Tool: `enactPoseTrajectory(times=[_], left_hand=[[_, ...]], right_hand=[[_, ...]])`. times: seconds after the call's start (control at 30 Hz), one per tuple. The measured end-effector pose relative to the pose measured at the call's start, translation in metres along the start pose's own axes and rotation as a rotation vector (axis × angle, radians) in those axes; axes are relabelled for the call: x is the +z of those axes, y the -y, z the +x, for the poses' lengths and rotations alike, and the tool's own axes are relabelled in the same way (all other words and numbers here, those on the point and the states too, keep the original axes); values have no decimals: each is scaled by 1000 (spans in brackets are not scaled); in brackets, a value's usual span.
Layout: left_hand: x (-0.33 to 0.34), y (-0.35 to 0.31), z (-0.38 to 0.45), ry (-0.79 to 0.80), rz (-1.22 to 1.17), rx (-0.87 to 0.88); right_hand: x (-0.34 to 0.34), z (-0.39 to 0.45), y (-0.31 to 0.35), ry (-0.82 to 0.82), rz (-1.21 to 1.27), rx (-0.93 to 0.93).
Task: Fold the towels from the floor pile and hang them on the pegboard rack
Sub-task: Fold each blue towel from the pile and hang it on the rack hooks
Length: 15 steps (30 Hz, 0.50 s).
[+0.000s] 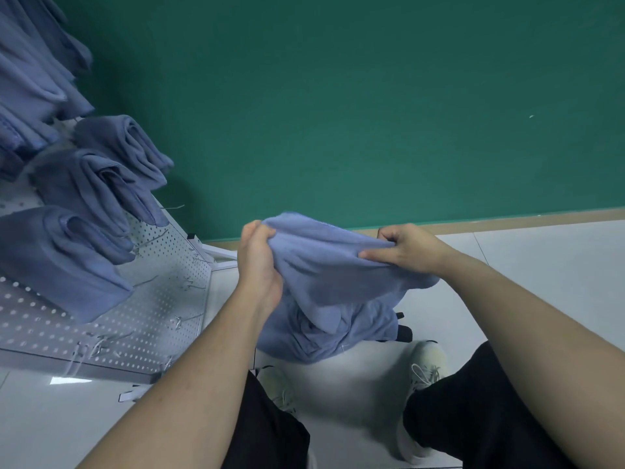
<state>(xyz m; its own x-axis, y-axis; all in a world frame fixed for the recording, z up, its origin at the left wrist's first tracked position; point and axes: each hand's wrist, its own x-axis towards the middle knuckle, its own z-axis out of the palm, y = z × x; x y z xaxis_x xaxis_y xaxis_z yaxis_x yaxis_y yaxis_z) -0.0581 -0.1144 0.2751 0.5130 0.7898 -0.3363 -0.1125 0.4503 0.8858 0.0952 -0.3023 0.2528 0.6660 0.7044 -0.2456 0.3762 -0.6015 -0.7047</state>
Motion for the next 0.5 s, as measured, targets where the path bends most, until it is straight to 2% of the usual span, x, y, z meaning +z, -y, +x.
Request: enactPoseTrajectory(times=[0.1,0.2,0.33,0.5], left_hand=[[-5,2,9,-64,43,-68],[-7,0,11,-69,22,-144],[-6,-8,5,-30,-110,-162],[-12,-8,14,18,5,-120]], right_hand=[[-8,-2,-6,116,-84,10],[-11,-2,-12,144,-153,50],[-15,-2,-16,48,-5,116],[-21,-4,-23,-126,284,189]])
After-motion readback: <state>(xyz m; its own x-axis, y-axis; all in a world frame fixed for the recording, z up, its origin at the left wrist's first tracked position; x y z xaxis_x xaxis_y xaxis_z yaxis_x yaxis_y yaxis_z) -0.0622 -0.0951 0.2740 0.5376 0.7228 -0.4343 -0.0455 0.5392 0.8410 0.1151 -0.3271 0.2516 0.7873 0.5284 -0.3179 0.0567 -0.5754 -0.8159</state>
